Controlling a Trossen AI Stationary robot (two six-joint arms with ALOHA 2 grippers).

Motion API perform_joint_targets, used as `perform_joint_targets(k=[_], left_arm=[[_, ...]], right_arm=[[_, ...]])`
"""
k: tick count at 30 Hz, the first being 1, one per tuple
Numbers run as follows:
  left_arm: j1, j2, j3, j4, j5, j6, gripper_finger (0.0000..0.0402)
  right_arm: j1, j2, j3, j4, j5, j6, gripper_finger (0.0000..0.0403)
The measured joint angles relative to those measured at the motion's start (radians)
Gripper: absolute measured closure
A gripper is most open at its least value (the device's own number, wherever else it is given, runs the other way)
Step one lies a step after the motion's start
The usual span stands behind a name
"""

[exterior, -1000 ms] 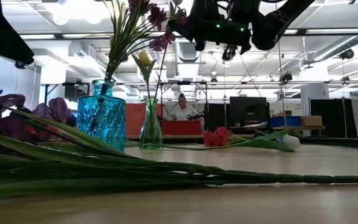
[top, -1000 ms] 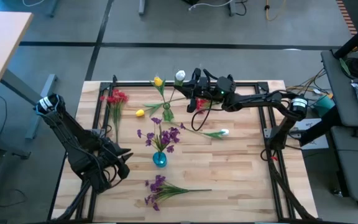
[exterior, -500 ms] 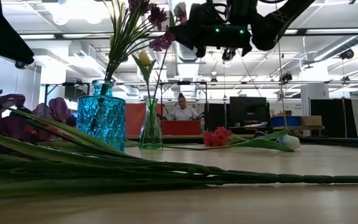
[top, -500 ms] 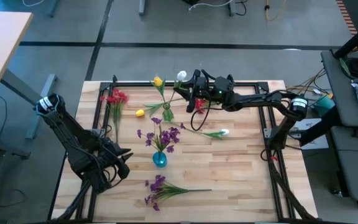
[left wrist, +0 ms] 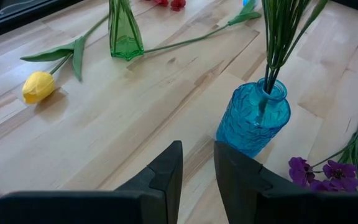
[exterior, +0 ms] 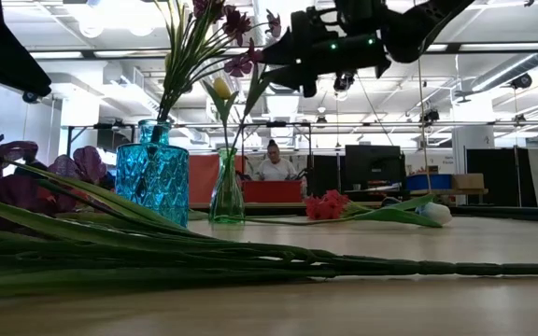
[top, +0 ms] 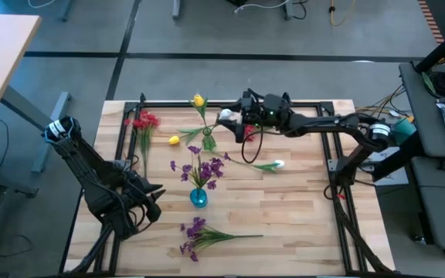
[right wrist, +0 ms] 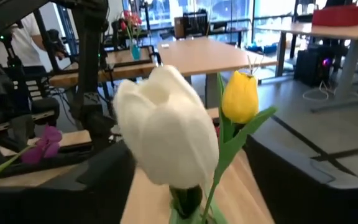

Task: Sort flowers into vase by color
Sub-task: Put the left red flowers into the blue vase

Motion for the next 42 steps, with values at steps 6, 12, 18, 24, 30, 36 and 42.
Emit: perform_joint_targets(k=[6, 12, 18, 24, 30, 36, 42], left_arm=[[0.000, 0.000, 0.000, 0.001, 0.000, -0.023, 0.0324], [0.014, -0.008, 0.001, -0.005, 0.001, -0.059, 0.0324], [0.071, -0.012, 0.043, -0.034, 0.021, -0.069, 0.0324], [0.160, -0.012, 0.091, -0.094, 0.037, -0.072, 0.0317], [0.328, -0.015, 0.107, -0.200, 0.080, -0.037, 0.0304], [0.599, -0.018, 0.107, -0.227, 0.261, 0.139, 0.0304], [0.829, -0.017, 0.105, -0.226, 0.325, 0.286, 0.0313]], right_arm=[[0.000, -0.085, 0.000, -0.142, 0.035, 0.003, 0.0055], [0.000, -0.192, 0.000, -0.353, 0.087, 0.039, 0.0042], [0.000, -0.286, 0.000, -0.538, 0.140, 0.080, 0.0042], [0.000, -0.347, 0.000, -0.727, 0.156, 0.128, 0.0041], [0.011, -0.365, 0.000, -0.852, 0.156, 0.163, 0.0041], [0.038, -0.367, 0.000, -0.860, 0.156, 0.172, 0.0041], [0.078, -0.380, 0.000, -0.868, 0.156, 0.169, 0.0041]])
